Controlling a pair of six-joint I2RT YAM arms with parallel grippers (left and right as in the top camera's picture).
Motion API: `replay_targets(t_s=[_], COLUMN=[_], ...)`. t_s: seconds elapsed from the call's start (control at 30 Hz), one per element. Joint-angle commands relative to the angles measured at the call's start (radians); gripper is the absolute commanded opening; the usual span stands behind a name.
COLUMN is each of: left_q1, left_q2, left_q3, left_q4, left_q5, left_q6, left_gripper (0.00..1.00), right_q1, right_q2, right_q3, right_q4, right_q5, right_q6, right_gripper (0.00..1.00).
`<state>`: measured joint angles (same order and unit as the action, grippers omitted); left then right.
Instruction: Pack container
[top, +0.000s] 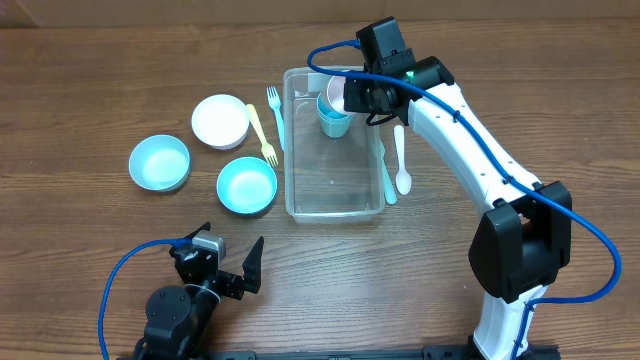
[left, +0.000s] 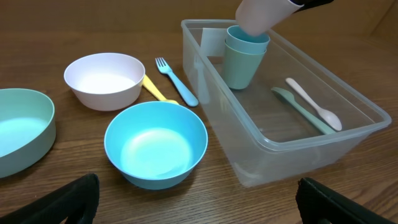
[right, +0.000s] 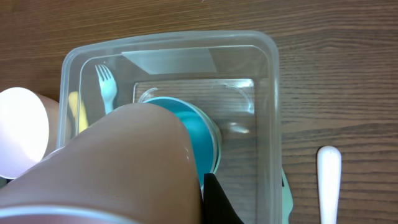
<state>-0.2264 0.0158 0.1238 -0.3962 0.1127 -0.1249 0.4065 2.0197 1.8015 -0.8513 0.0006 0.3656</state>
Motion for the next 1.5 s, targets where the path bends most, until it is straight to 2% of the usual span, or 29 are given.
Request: replay_targets(t_s=[0.0,0.03,0.07,0.13,0.2,0.37,0.63,0.93,1.1,1.17,1.27,1.37,1.47], left_q1=[0.005,0.005,0.005,0.005,0.005,0.005,0.005,0.005,0.005,0.005,0.005,0.005,0.005], left_q2=[-0.005,-0.005,-0.005,-0.005,-0.005,-0.005,-0.005,-0.005,-0.005,-0.005,-0.005,-0.005,-0.005], left_q3=[-0.007,-0.007,-0.007,-0.007,-0.007,-0.007,-0.007,-0.007,-0.007,-0.007,-0.007,-0.007,-0.007], left_q4=[0.001,0.001,0.001,0.001,0.001,0.001,0.001,0.001,0.001,0.001,0.001,0.001,0.001], left_q5=[0.011,0.011,0.011,0.011,0.011,0.011,0.011,0.011,0.011,0.011,0.011,0.011,0.011], left_q6=[-0.01,-0.01,-0.01,-0.01,-0.01,-0.01,-0.01,-0.01,-0.01,-0.01,-0.01,-0.01,-0.01], left_gripper=[1.0,1.0,1.0,1.0,1.0,1.0,1.0,1.0,1.0,1.0,1.0,1.0,1.0], right_q1=[0.0,0.0,0.0,0.0,0.0,0.0,-0.005,-0.005,-0.011,-0.024,-0.034,-0.034,-0.034], right_q2=[0.003,0.003,0.003,0.003,0.003,-0.029,-0.22,-0.286,-0.371,-0.417,-0.522,-0.715,-0.941], right_q3=[0.018,0.018,0.018,0.018,0.018,0.071,0.113,0.112,0.093,0.051,-0.06,-0.257,-0.429], right_q4=[0.008,0.01,0.012,0.013,0.013,-0.023,-0.155,-0.45,-0.517,-0.52,-0.523,-0.499,-0.472], right_q5=[0.018,0.018,0.021,0.024,0.024,0.02,0.035,0.201,0.247,0.251,0.266,0.256,0.115], right_q6=[-0.002,-0.002,-0.002,-0.002,-0.002,0.006,0.005,0.033,0.054,0.06,0.073,0.072,-0.031], right_gripper=[0.04,0.15,0.38,0.5,0.54,0.58,0.67,0.65,0.65,0.62,0.62,0.68,0.71])
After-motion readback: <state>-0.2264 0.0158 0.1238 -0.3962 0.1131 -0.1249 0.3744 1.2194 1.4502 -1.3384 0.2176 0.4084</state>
